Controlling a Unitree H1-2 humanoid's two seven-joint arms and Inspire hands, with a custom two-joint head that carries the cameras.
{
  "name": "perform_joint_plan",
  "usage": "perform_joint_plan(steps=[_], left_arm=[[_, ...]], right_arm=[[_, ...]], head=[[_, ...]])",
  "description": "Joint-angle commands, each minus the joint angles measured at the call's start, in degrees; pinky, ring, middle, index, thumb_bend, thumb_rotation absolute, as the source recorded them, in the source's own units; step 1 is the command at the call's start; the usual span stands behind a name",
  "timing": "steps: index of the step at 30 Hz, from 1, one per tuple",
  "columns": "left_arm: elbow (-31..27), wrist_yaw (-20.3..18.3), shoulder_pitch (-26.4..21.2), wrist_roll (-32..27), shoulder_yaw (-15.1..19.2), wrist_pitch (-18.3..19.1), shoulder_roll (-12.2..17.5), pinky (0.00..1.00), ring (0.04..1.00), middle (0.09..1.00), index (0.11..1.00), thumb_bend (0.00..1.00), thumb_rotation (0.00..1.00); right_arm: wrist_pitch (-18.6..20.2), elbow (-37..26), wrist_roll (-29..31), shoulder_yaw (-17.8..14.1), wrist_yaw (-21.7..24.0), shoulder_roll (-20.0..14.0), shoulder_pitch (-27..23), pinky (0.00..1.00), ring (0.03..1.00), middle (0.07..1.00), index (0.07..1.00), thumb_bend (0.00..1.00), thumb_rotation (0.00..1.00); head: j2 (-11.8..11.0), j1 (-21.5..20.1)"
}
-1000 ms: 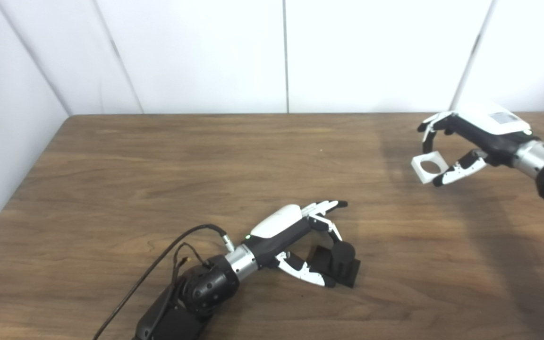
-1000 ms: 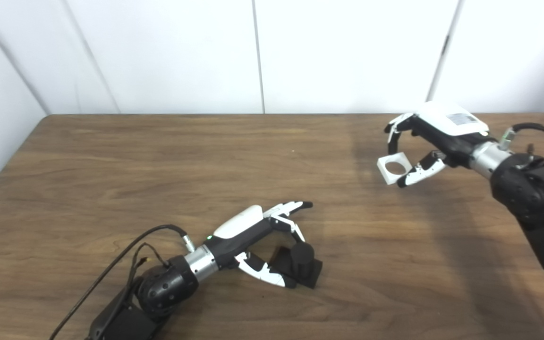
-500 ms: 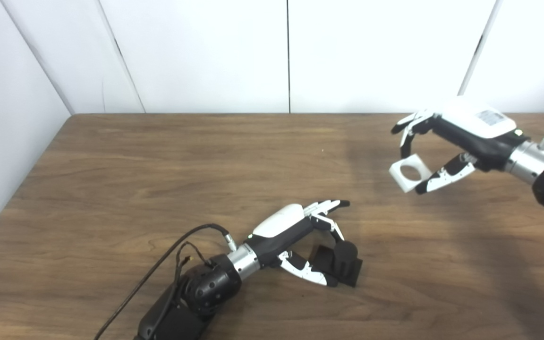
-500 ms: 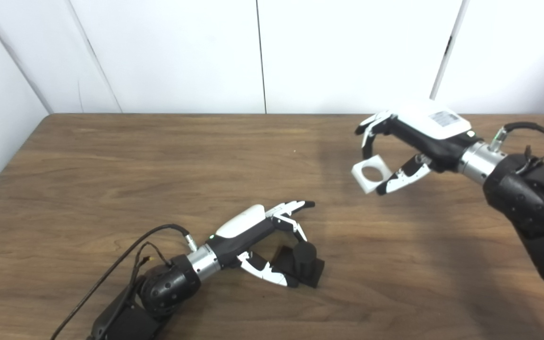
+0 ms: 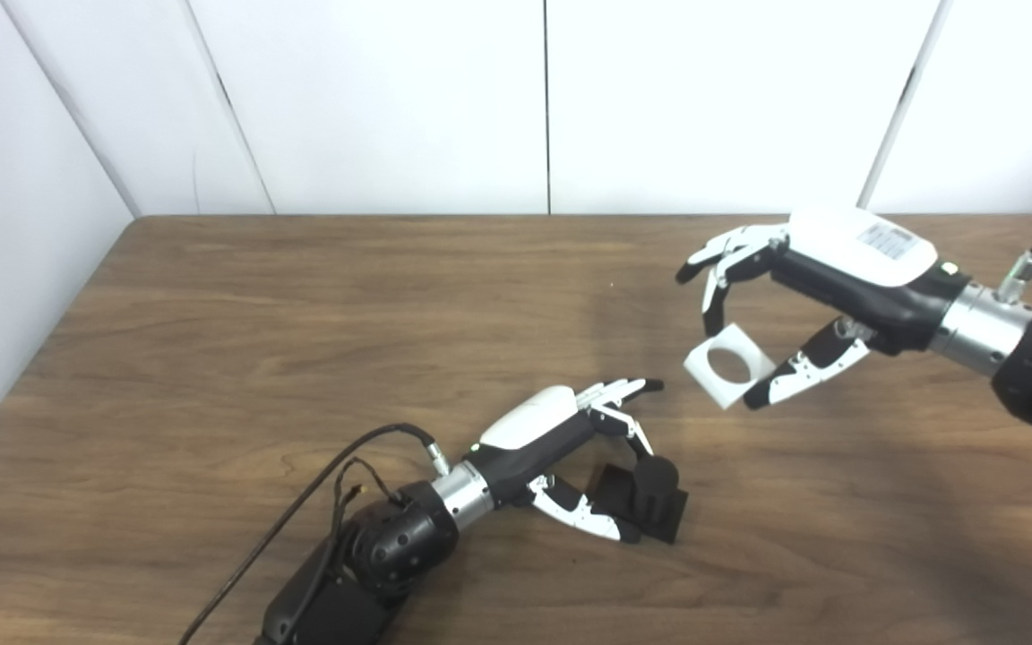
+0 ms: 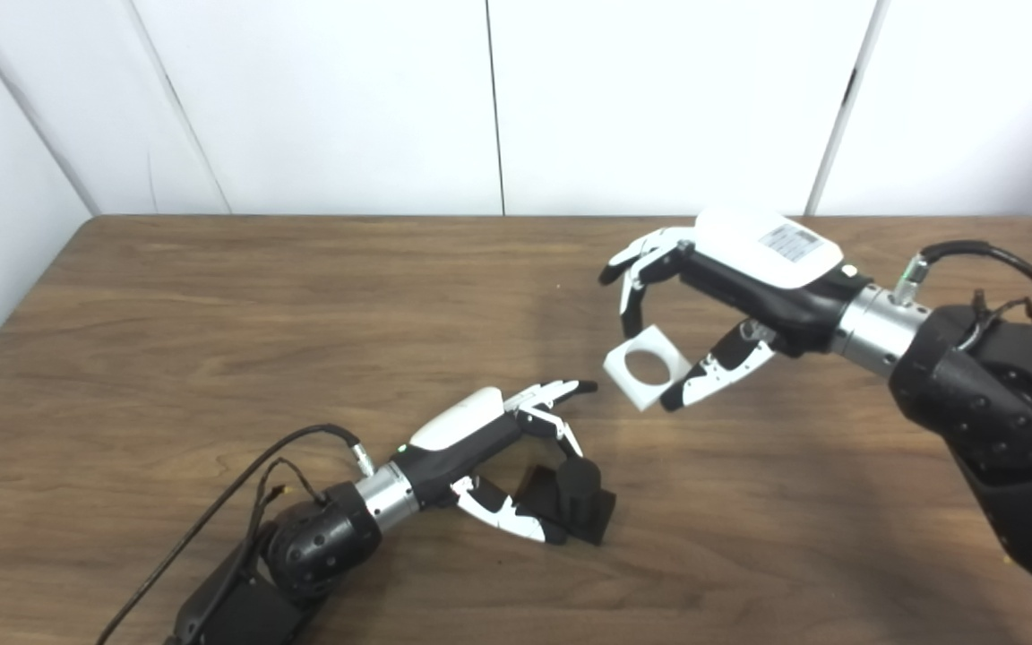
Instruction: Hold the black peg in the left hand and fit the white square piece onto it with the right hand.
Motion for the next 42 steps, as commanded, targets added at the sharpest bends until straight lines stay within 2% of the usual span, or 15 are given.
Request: perform_joint_plan(steps=[1,7,10,20,34,42], left_arm=[[1.8,-1.5,-0.1,3.4,-0.8,2.6,0.6,1.00,1.000,1.000,0.491,0.52,0.08],[1.9,-1.6,-0.1,3.2,-0.7,2.7,0.5,1.00,1.000,1.000,0.491,0.52,0.08],[1.6,-1.7,-0.2,3.2,-0.7,2.9,0.6,1.00,1.000,1.000,0.491,0.52,0.08],[1.1,-2.1,-0.1,2.9,-0.5,3.3,0.7,1.00,1.000,1.000,0.491,0.52,0.08],[1.2,-1.6,0.0,3.4,-0.7,3.0,0.3,1.00,1.000,1.000,0.491,0.52,0.08],[0.7,-1.6,0.0,3.7,-0.7,3.5,0.0,1.00,1.000,1.000,0.491,0.52,0.08]], right_arm=[[1.5,-2.9,1.2,-0.9,0.7,-0.3,-1.9,0.70,0.814,0.782,0.482,0.52,0.14],[2.9,-5.2,2.5,-0.6,2.7,0.6,-1.4,0.73,0.810,0.779,0.482,0.52,0.13],[3.6,-6.0,3.0,0.0,3.8,0.9,-1.2,0.71,0.810,0.781,0.482,0.52,0.13],[4.2,-6.3,2.3,2.3,5.7,2.6,-0.1,0.79,0.821,0.779,0.483,0.52,0.13],[0.1,-2.3,-0.3,5.3,4.1,6.9,2.0,0.77,0.805,0.771,0.482,0.52,0.14],[-1.3,-0.4,-0.6,5.5,3.7,7.8,3.4,0.77,0.811,0.767,0.481,0.52,0.14]], head=[[0.0,0.1],[0.3,0.1],[0.5,-0.3],[0.8,-0.5],[1.0,-0.2],[1.1,0.1]])
